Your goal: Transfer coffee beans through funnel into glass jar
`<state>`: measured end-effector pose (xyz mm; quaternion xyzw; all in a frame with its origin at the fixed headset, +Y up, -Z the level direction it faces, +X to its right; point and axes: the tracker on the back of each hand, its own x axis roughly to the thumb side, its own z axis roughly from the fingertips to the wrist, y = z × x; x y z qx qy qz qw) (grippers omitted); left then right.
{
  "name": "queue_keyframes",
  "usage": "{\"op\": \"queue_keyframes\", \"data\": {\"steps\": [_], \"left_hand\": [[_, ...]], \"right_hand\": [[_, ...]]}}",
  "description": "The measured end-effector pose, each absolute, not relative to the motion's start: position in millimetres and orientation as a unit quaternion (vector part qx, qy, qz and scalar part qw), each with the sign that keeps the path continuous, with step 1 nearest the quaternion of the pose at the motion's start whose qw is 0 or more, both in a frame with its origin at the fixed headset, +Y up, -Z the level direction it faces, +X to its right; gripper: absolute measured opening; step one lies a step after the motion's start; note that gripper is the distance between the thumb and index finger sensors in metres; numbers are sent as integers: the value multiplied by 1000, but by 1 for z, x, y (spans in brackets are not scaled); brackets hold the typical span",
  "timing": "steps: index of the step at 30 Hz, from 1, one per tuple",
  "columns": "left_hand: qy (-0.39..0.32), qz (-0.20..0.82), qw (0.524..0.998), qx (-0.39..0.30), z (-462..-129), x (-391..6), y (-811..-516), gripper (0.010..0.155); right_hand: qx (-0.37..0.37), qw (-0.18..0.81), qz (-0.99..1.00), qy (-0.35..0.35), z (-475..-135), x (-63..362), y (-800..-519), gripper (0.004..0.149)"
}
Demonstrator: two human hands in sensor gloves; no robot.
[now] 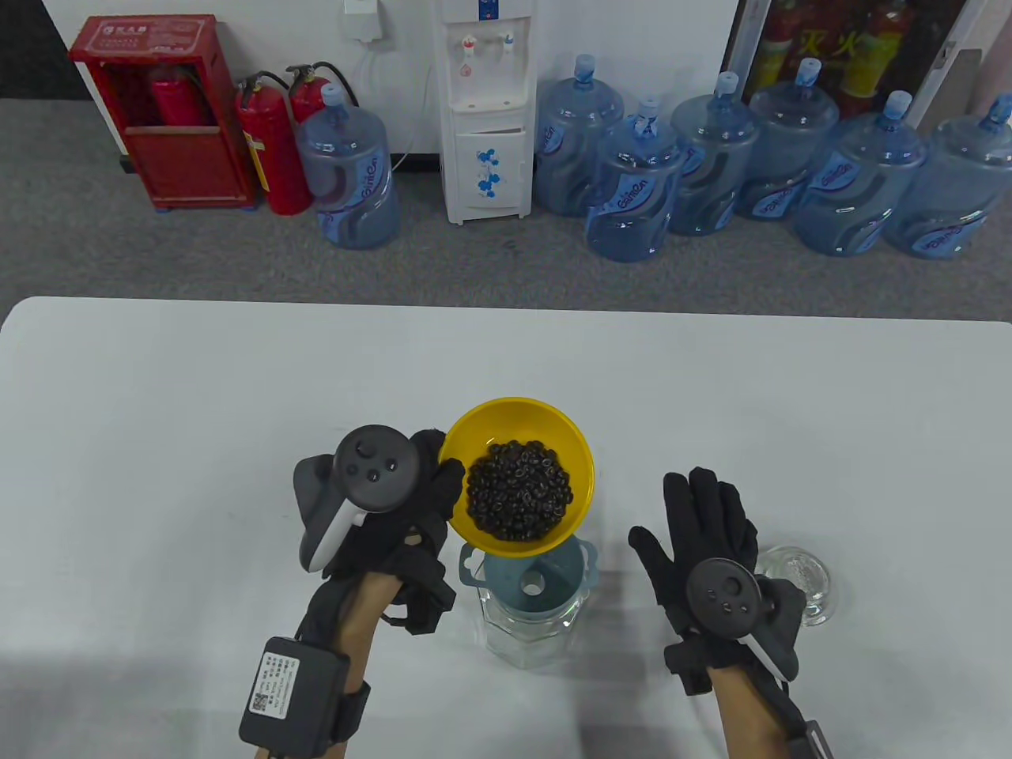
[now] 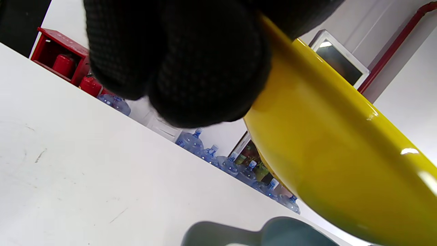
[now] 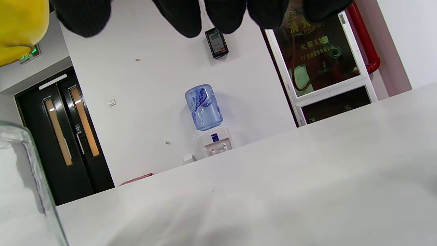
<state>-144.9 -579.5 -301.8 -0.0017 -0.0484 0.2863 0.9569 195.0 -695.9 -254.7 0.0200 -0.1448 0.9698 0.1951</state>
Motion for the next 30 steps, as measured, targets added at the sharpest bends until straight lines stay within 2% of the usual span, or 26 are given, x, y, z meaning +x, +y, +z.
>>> {"op": "queue_keyframes", "data": {"steps": [30], "left_hand": [[-92,235,967,48,-286,-130,-575,44]], "right_hand": [[16,201,969,-144,-256,198,-696,79]]}}
